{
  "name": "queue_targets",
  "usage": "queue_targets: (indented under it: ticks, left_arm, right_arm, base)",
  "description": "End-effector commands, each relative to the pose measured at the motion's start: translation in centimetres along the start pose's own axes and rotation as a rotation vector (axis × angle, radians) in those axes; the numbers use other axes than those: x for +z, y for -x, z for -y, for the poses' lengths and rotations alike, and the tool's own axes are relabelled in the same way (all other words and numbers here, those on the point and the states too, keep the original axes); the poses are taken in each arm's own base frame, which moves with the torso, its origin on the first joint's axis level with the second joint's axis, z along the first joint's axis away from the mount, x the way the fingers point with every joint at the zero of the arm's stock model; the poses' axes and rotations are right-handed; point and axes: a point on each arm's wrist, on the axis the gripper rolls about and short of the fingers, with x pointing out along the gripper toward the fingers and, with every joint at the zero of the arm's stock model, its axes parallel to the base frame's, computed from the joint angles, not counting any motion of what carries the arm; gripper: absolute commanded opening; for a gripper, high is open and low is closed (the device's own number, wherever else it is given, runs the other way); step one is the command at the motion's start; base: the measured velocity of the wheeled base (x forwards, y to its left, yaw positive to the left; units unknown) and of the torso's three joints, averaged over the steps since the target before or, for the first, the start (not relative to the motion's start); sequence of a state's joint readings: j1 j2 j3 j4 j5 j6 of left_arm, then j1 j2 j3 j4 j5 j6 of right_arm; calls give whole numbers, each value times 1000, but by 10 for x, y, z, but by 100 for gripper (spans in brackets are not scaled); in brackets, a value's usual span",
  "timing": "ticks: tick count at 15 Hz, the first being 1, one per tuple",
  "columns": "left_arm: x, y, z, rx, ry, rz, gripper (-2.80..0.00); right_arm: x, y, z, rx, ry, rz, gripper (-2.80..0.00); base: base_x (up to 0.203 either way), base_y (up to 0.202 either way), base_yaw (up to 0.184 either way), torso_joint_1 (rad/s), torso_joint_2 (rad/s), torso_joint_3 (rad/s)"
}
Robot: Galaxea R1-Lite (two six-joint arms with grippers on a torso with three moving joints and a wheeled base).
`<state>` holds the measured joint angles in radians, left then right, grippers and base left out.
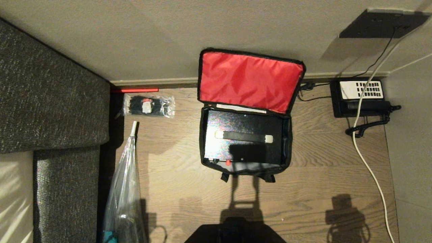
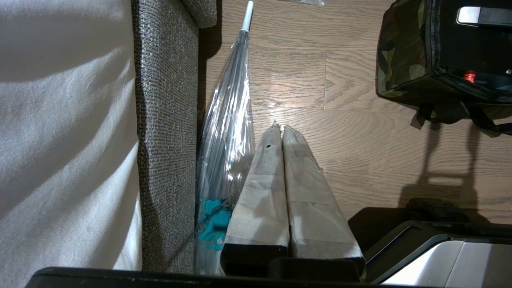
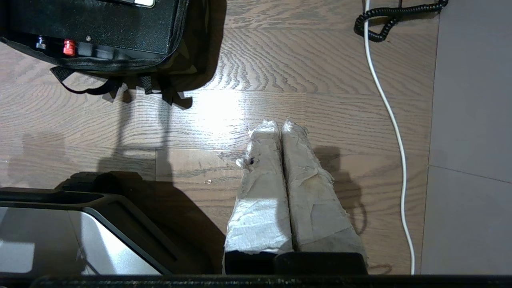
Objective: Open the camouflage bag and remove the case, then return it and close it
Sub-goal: Grip the handle
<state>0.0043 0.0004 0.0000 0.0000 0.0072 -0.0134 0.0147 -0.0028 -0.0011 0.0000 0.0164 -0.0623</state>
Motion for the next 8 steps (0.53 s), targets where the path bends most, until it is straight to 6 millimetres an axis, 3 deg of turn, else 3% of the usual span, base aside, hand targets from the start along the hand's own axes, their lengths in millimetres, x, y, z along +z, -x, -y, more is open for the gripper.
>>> queue_targets:
  ticks: [1,8]
  left_arm:
    - [-1,0,0,1,0,-1,-280]
    - [-1,0,0,1,0,-1,-280]
  right_arm:
    - [0,0,0,0,1,1,-280]
    - [0,0,0,1,3,1,-280]
  base:
    - [0,0,0,0,0,0]
    - [0,0,0,0,0,0]
